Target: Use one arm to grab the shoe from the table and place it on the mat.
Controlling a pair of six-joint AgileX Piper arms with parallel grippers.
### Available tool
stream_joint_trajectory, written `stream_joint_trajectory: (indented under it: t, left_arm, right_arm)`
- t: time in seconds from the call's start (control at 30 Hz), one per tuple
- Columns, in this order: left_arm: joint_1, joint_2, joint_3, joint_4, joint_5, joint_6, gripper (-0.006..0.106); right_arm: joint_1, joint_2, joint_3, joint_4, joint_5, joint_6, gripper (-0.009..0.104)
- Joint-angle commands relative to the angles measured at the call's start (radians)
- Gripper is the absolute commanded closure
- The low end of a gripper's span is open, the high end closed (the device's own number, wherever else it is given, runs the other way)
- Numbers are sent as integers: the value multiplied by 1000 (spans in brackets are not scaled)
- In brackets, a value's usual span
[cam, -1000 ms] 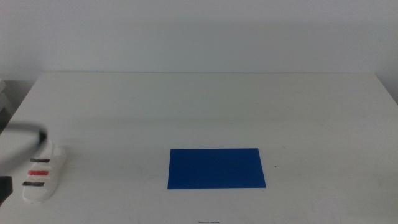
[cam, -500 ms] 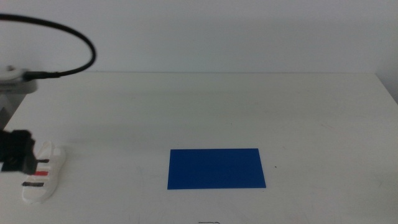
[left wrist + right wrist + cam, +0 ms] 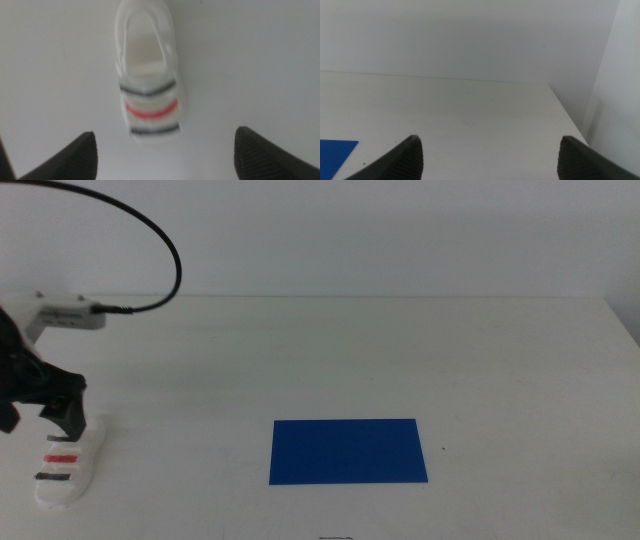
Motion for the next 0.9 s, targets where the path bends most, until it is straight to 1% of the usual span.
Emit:
stream_joint_trajectory:
  t: [0.0, 0.23, 0.4, 0.53, 0.63, 0.73, 0.87]
  left_arm:
    - [0, 13, -42, -10, -29, 15, 7]
    - [0, 126, -43, -9, -98, 15, 7]
    - [0, 174, -43, -8, -103, 15, 7]
    - [0, 196, -43, 1, -109, 15, 12]
    - [0, 208, -43, -1, -127, 15, 21]
    - [0, 223, -43, -2, -131, 14, 34]
    - [0, 218, -53, -4, -89, -33, 61]
  right_arm:
    - [2, -19, -19, -9, -76, -4, 1]
    - [2, -19, -19, -9, -76, -4, 1]
    - [2, -19, -19, -9, -76, -4, 1]
    - [2, -19, -19, -9, -76, -4, 1]
    - [2, -19, -19, -9, -76, -4, 1]
    - [2, -19, -19, -9, -76, -4, 1]
    - [2, -19, -19, -9, -76, -4, 1]
